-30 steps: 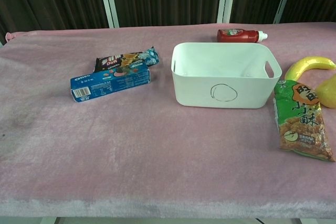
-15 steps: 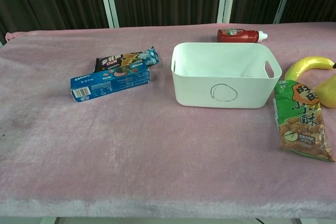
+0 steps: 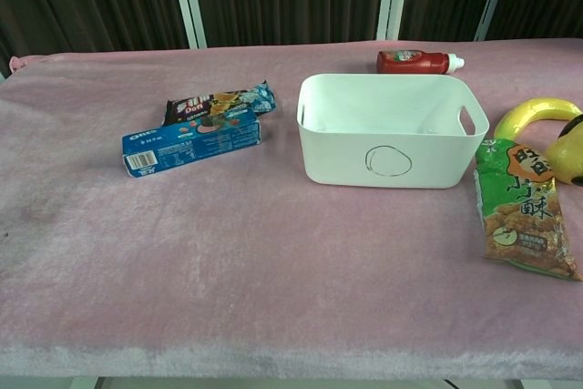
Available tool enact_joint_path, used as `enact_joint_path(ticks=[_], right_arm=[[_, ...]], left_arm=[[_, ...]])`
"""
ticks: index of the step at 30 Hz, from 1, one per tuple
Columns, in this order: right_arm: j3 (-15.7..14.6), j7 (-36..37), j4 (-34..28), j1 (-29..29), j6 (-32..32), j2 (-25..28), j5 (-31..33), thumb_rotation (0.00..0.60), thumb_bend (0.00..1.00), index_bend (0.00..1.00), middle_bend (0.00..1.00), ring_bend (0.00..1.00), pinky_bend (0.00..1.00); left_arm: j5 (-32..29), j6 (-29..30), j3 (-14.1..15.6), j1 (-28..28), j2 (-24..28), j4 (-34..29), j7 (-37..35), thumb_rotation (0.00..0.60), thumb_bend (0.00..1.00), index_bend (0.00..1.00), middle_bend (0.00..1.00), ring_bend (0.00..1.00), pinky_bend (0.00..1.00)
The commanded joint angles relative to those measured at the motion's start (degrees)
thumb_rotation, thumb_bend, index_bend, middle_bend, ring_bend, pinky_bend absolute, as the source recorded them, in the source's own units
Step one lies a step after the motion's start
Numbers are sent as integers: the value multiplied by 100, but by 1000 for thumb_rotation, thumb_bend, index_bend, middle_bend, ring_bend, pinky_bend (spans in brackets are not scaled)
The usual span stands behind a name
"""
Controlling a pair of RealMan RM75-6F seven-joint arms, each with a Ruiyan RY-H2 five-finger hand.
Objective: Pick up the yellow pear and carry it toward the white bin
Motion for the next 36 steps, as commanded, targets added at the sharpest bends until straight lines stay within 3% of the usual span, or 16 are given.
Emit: enact_joint_path(ticks=[1,4,11,16,22,25,28,30,32,36], right_arm=[[-18,154,297,-33,279,-217,-152,600,775,671,456,559,678],[13,297,514,-98,600,-346,-231,600,943,771,522,621,728],[448,-58,554,-354,2121,-552,-193,600,966,800,536,631,732],[562,-108,-415,-419,3079,-195,-499,600,966,797,536,631,732],[525,-398,-1800,-171,2794,395,-717,600,956,738,535,600,729],[468,-349,-2060,43,2435,444,-808,600,822,600,462,483,648],[384,-222,-2148,221,2112,416,-889,600,562,360,245,190,373],[321,-162,-2160,274,2002,389,-937,600,439,201,90,40,227],[244,-149,-2124,259,2041,367,-1022,600,357,79,5,0,157],[61,-50,-1972,113,2362,360,-1252,600,296,0,0,0,120]], left_arm=[[-2,13,-2,7,3,-2,0,600,312,208,271,188,330],[-8,41,-5,23,8,-11,-7,600,313,208,271,188,330],[-14,57,-8,35,6,-22,19,600,312,208,272,189,329],[-21,36,-4,30,2,-34,61,600,313,208,271,189,329],[-22,27,-3,27,2,-39,73,600,313,208,271,189,329],[-18,36,-4,31,2,-35,65,600,313,209,271,189,330],[-20,37,-5,32,2,-29,56,600,313,208,272,188,329],[-15,37,0,34,6,-30,47,600,313,209,271,188,329],[-6,47,0,36,8,-27,37,600,312,209,271,188,329],[2,62,-1,42,12,-26,20,600,313,208,271,188,329]])
